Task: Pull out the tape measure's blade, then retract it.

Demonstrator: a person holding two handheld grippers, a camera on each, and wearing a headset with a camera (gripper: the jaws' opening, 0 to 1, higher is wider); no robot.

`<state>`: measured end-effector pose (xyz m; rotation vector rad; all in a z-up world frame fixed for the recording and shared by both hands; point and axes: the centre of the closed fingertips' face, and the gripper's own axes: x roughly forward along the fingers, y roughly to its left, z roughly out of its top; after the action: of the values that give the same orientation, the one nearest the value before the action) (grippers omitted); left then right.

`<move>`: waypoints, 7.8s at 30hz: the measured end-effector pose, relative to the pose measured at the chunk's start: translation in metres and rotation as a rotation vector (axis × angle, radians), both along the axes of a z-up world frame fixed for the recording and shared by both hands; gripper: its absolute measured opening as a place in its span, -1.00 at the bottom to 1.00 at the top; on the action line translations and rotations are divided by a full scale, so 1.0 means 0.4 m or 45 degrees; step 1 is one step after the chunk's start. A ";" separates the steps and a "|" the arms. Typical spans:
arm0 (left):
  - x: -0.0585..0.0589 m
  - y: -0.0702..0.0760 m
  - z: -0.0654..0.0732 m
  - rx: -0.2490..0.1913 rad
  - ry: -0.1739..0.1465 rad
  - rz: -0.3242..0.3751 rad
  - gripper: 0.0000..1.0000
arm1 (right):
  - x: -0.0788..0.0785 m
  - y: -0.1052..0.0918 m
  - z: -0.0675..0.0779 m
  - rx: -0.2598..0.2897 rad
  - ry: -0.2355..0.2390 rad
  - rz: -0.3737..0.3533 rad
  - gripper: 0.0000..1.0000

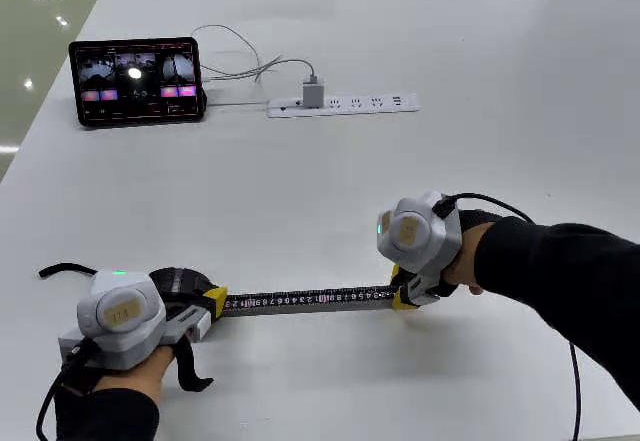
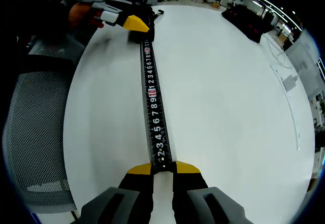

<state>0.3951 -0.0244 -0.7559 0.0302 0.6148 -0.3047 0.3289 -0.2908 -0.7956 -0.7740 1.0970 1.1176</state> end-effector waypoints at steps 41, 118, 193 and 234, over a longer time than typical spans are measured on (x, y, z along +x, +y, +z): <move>-0.003 0.002 -0.009 0.017 0.048 -0.009 0.19 | 0.004 0.010 -0.001 -0.057 0.011 -0.066 -0.83; -0.003 0.001 -0.009 0.015 0.073 -0.012 0.19 | 0.013 0.065 -0.002 -0.065 0.019 -0.050 -0.82; -0.005 -0.001 -0.011 0.009 0.092 -0.016 0.19 | 0.028 0.132 -0.001 -0.035 0.018 -0.065 -0.83; -0.005 0.001 -0.012 -0.003 0.098 -0.017 0.20 | 0.037 0.175 -0.002 -0.015 0.015 -0.053 -0.83</move>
<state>0.3933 -0.0238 -0.7606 0.0204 0.6908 -0.3205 0.3435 -0.2207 -0.7963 -0.7516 1.1255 1.0824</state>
